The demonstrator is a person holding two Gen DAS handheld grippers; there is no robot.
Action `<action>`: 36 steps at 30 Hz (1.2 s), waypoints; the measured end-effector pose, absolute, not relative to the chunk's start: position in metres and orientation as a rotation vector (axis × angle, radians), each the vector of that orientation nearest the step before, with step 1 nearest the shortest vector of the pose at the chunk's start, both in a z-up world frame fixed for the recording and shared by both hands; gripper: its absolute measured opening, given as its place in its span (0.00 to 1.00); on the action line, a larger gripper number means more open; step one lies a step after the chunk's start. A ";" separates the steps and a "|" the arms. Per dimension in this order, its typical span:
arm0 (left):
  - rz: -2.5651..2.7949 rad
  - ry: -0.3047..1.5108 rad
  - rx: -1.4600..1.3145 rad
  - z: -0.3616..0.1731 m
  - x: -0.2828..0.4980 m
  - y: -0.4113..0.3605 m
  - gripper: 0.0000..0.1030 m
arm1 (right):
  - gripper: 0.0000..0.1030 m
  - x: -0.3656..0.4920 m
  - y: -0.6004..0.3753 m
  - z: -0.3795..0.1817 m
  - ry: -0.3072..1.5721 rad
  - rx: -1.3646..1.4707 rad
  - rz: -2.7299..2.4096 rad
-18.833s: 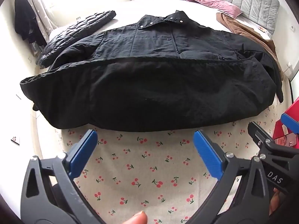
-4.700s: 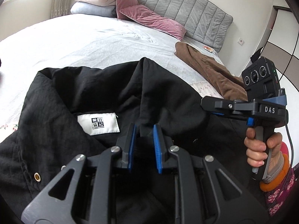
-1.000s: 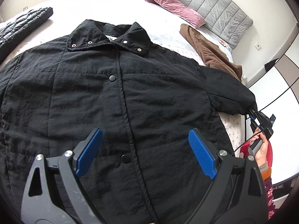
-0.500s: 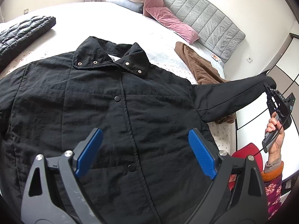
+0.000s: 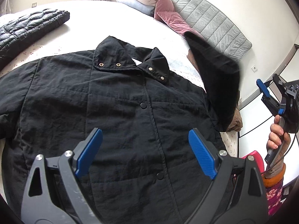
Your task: Fold large clothes
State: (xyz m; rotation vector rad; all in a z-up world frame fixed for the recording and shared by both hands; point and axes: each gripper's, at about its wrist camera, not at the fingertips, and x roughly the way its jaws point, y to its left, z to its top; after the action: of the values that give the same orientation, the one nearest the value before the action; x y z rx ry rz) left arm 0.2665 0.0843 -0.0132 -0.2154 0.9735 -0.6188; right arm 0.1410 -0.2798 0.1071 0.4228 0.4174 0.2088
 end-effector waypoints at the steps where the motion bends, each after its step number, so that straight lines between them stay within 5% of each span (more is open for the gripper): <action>1: -0.614 0.981 -0.218 -0.021 0.272 0.083 0.91 | 0.65 0.141 -0.287 0.101 0.417 0.432 0.202; 8: -0.609 1.030 -0.235 -0.059 0.319 0.050 0.89 | 0.65 0.146 -0.382 0.036 0.515 0.524 -0.048; 11: -0.613 1.062 -0.234 -0.076 0.340 0.027 0.79 | 0.65 0.141 -0.408 0.001 0.536 0.579 -0.111; 13: -0.626 1.112 -0.259 -0.091 0.352 0.011 0.58 | 0.63 0.141 -0.415 -0.014 0.558 0.608 -0.132; 14: -0.641 1.137 -0.273 -0.097 0.356 0.004 0.46 | 0.56 0.140 -0.415 -0.020 0.567 0.616 -0.133; 15: -0.651 1.156 -0.286 -0.103 0.357 -0.003 0.25 | 0.44 0.140 -0.415 -0.027 0.578 0.624 -0.125; 18: -0.640 1.075 -0.306 -0.093 0.344 -0.004 0.07 | 0.39 0.139 -0.412 -0.044 0.596 0.611 -0.136; 22: -0.633 0.963 -0.331 -0.069 0.311 0.013 0.06 | 0.35 0.143 -0.416 -0.049 0.610 0.587 -0.141; 24: -0.585 0.996 -0.251 -0.070 0.299 0.012 0.06 | 0.42 0.146 -0.423 -0.039 0.599 0.577 -0.151; 27: -0.553 1.055 -0.092 -0.082 0.300 0.005 0.23 | 0.54 0.159 -0.450 -0.034 0.575 0.622 -0.199; 31: -0.544 0.948 -0.089 -0.069 0.310 0.012 0.25 | 0.54 0.198 -0.484 -0.058 0.661 0.739 -0.176; 32: -0.559 0.913 -0.103 -0.064 0.312 0.011 0.25 | 0.49 0.207 -0.491 -0.066 0.674 0.782 -0.168; 33: -0.582 0.892 -0.116 -0.061 0.316 0.006 0.25 | 0.15 0.216 -0.498 -0.073 0.681 0.844 -0.151; 36: -0.665 0.892 -0.114 -0.066 0.322 -0.018 0.26 | 0.08 0.236 -0.505 -0.074 0.666 0.887 -0.140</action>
State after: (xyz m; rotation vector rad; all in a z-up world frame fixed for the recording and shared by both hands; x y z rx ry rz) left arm 0.3224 -0.0185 -0.0660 -0.1138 0.8920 -0.6653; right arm 0.2362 -0.5055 -0.0742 0.8874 0.6663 -0.1403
